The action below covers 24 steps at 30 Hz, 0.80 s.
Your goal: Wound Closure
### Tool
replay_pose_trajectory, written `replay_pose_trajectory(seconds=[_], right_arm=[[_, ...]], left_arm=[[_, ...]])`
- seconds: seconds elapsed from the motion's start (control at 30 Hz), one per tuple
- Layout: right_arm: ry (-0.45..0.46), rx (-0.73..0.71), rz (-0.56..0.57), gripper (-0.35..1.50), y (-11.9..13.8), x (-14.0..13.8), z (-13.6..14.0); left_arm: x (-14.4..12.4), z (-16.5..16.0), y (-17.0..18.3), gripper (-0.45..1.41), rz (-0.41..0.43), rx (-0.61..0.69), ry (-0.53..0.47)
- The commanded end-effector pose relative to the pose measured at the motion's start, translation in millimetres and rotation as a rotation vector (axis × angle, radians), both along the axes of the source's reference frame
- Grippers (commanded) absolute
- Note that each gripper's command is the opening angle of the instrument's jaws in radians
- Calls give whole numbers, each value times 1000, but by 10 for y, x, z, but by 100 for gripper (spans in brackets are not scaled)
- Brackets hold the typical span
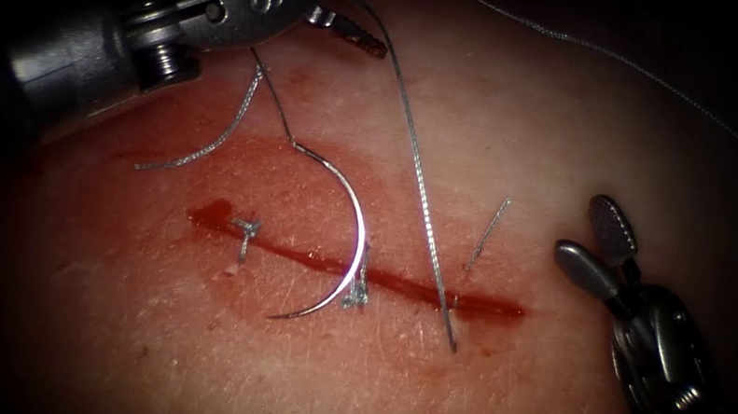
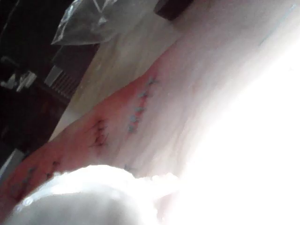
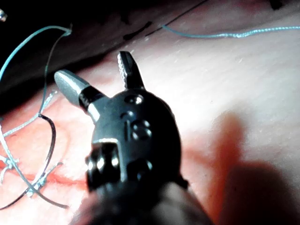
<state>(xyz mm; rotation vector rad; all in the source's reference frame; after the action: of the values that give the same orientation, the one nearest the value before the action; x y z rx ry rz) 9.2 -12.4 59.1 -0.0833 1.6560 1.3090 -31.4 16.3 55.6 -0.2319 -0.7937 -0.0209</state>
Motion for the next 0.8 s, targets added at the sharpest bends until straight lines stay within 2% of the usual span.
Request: replay_pose_trajectory(seconds=[0.03, 0.2, 0.23, 0.4, 0.43, 0.47, 0.53, 0.57, 0.6, 0.63, 0.73, 0.8], right_arm=[[3, -7, 1, 76, 10, 5, -5], [8, -4, 1, 76, 9, 5, -5], [9, -5, -2, 76, 8, 6, -5], [9, -5, -4, 78, 7, 8, -6], [9, -5, -4, 78, 7, 8, -6], [9, -5, -4, 78, 7, 8, -6], [10, -6, -7, 78, 6, 9, -6], [10, -7, -10, 78, 5, 9, -6], [11, -7, -10, 78, 5, 9, -7], [11, -7, -10, 79, 5, 9, -7], [10, -7, -9, 79, 4, 11, -7], [11, -7, -12, 79, 4, 11, -8]], left_arm=[[-1, -6, 10, 74, 1, -4, 0], [7, 3, 0, 71, 34, 6, -11], [8, 4, 0, 62, 43, 15, 1], [6, 17, 1, 56, 61, 10, 30], [6, 25, 3, 39, 79, -23, 52], [6, 25, 3, 39, 79, -23, 52], [3, 47, 6, 29, 131, -81, 149], [2, 52, 5, 29, 139, -87, 164], [1, 58, 4, 29, 143, -83, 172], [1, 74, 0, 10, 152, -81, 178], [1, 79, 2, 5, 153, -79, 187], [1, 78, 5, -21, 151, -78, 188]])
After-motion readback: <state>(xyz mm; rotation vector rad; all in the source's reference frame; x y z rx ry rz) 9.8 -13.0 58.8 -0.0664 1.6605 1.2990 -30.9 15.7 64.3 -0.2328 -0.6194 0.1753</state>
